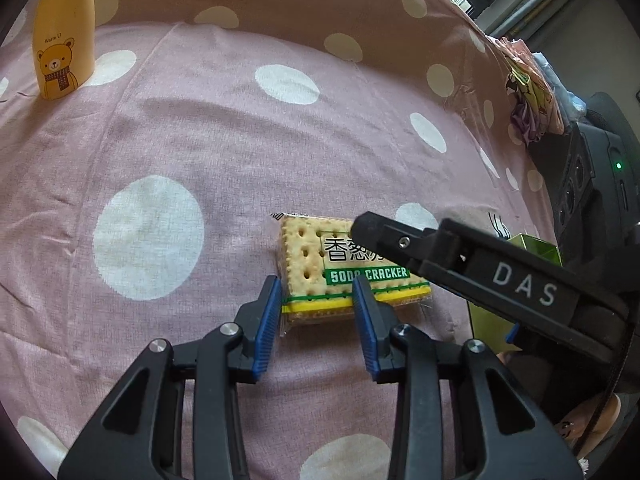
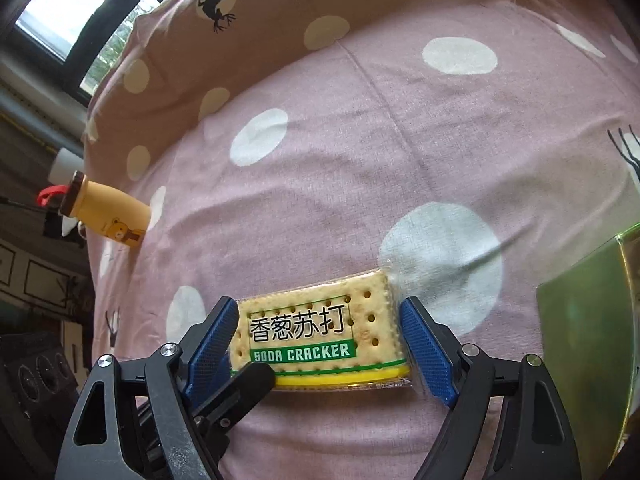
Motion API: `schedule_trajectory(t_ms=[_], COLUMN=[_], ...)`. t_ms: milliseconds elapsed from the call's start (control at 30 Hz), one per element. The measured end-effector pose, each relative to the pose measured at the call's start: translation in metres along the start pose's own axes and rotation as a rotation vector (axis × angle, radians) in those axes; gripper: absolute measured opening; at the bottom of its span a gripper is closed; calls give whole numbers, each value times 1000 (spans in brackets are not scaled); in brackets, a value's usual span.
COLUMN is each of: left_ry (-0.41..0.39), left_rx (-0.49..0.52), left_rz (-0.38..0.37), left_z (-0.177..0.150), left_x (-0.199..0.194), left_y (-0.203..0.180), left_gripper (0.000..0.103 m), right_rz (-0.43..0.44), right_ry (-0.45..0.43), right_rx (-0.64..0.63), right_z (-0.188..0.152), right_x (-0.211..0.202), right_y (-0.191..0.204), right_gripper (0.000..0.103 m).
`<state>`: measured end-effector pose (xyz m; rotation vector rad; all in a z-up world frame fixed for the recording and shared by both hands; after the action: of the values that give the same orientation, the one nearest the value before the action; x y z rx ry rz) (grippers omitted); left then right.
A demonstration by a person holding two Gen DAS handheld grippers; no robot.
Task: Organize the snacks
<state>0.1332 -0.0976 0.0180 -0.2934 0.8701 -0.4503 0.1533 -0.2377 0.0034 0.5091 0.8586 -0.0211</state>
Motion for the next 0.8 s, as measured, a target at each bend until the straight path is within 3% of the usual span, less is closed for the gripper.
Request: schedule_trajectory(t_ms=[33, 100, 200, 433, 533, 567, 600, 700, 800], left_ry=[-19, -75, -132, -113, -64, -43, -30, -42, -41], left_rx=[12, 52, 113, 277, 294, 294, 303, 344, 356], left_rz=[6, -10, -75, -243, -271, -285, -298, -289, -285], left_z=[2, 8, 9, -28, -41, -46, -49, -54, -55], left_x=[-6, -24, -52, -76, -62, -58, -56, -56, -60], left_y=[-5, -20, -51, -144, -167, -172, -177, -188, -190], left_gripper=[37, 37, 38, 38, 40, 44, 56, 76, 85], right_rz=[-21, -19, -6, -105, -153, -165, -173, -222, -326], right_ry=[0, 3, -98, -315, -314, -302, -301, -301, -313], right_rx=[-4, 34, 32, 101, 153, 162, 172, 204, 216], right_z=[0, -1, -1, -19, -26, -26, -26, -29, -31], right_x=[-3, -16, -60, -180, -204, -209, -213, -222, -229], right_y=[0, -1, 3, -33, -69, -80, -91, -116, -131], right_gripper=[69, 68, 68, 68, 68, 68, 68, 75, 78])
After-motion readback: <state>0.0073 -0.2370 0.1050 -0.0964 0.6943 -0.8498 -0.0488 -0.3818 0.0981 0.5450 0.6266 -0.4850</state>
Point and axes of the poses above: each gripper's, at about its wrist camera, not at the fingertips, and x roughly the way its jaws point, y to its left, z to its top, the point moved 3 cm from there along x, roughly the way its jaws point, and after that the axes turned 13 degrees about -y, right-handed, at the moved point
